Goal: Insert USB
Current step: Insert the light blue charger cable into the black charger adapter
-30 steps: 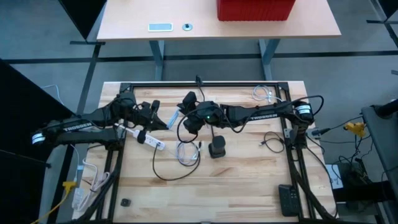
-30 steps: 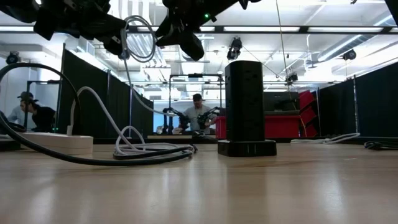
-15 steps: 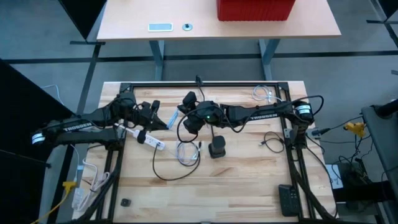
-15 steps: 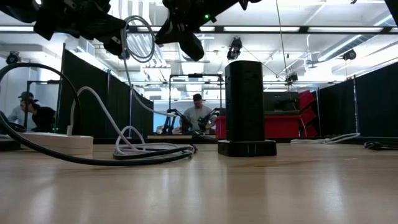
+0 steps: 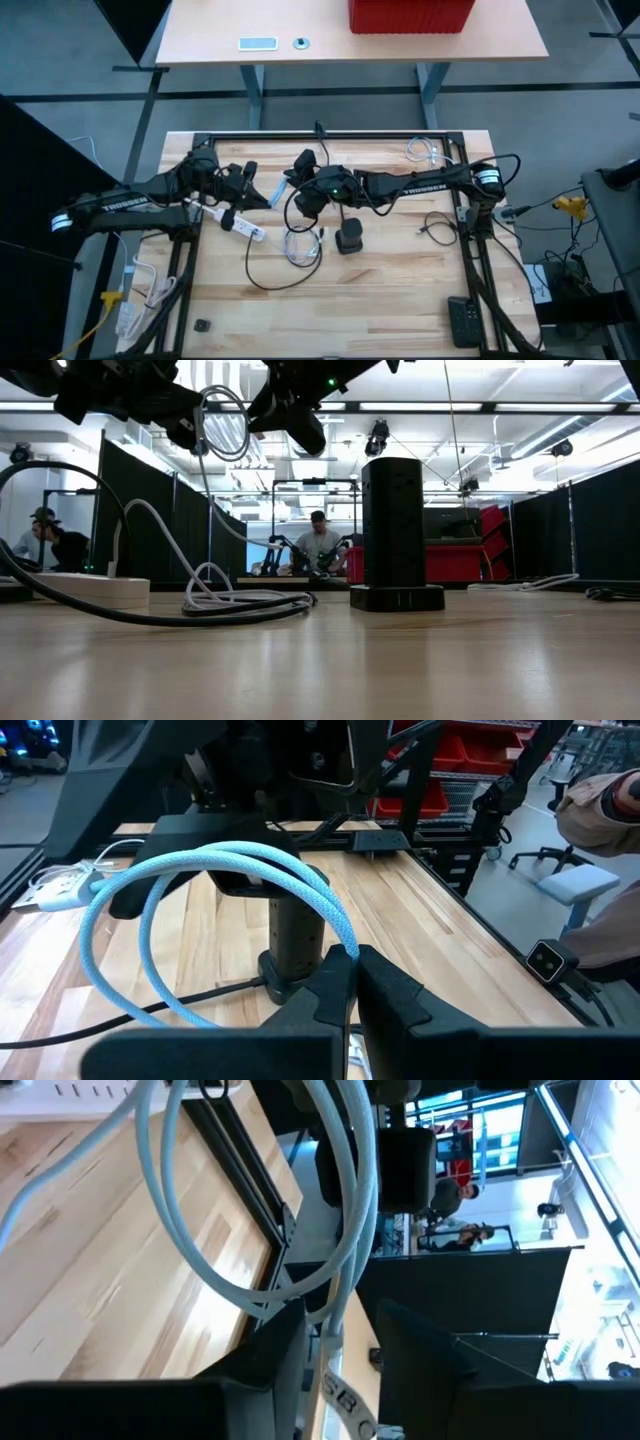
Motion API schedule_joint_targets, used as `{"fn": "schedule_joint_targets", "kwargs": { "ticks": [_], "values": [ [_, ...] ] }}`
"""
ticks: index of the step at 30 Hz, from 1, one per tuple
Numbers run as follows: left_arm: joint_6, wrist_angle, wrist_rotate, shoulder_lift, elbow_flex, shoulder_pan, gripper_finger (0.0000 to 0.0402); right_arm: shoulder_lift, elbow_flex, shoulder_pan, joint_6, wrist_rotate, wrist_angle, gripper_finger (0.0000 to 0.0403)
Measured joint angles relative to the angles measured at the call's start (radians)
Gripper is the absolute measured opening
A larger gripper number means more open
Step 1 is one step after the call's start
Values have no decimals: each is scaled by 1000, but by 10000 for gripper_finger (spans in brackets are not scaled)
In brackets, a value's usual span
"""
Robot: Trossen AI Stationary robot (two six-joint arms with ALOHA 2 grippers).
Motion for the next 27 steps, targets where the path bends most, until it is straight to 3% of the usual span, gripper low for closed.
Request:
{"fn": "schedule_joint_targets", "kwargs": {
  "ticks": [12, 21, 27],
  "values": [
    [-30, 12, 2, 0, 0, 0, 1, 0, 0, -5, 1, -1, -14, 42],
    [-37, 16, 34, 0, 0, 0, 1, 0, 0, -5, 1, 0, -13, 80],
    [-37, 16, 34, 0, 0, 0, 1, 0, 0, -4, 1, -6, -13, 69]
  ]
}}
